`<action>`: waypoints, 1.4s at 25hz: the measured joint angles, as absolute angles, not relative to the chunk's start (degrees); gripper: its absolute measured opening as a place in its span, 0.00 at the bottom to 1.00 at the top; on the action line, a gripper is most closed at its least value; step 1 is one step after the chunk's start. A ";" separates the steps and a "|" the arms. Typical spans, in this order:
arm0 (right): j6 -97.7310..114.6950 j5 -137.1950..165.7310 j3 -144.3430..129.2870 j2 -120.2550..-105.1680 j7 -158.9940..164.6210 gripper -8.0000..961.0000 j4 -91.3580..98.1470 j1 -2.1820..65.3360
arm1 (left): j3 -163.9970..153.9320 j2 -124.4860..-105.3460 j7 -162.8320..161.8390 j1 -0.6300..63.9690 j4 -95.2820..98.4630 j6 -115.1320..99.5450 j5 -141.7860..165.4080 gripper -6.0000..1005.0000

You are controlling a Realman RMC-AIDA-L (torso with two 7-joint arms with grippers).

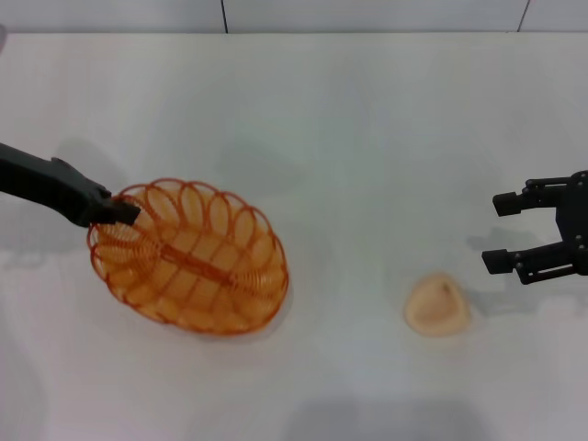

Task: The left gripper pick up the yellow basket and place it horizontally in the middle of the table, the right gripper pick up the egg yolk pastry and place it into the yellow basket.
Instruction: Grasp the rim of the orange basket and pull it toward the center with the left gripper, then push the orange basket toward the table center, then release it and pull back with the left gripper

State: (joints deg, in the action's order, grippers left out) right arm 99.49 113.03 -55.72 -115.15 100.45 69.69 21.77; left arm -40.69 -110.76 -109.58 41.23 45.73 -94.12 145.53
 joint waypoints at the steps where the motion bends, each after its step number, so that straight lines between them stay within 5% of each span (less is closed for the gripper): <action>1: 99.49 113.03 -55.72 -115.15 100.47 0.87 69.69 21.80 | -39.82 -110.76 -109.83 41.22 45.84 -94.26 145.51 0.09; 19: 99.49 113.03 -55.72 -115.23 100.63 0.87 69.48 22.81 | -38.72 -111.79 -127.70 41.92 46.42 -94.64 144.63 0.09; 35: 99.49 112.97 -55.72 -115.22 100.40 0.87 68.08 23.20 | -42.88 -116.68 -135.15 43.22 46.40 -91.16 144.03 0.08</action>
State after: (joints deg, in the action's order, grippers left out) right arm 99.49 112.97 -55.72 -115.22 100.40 68.08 23.20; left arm -42.88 -116.68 -135.15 43.22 46.40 -91.16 144.03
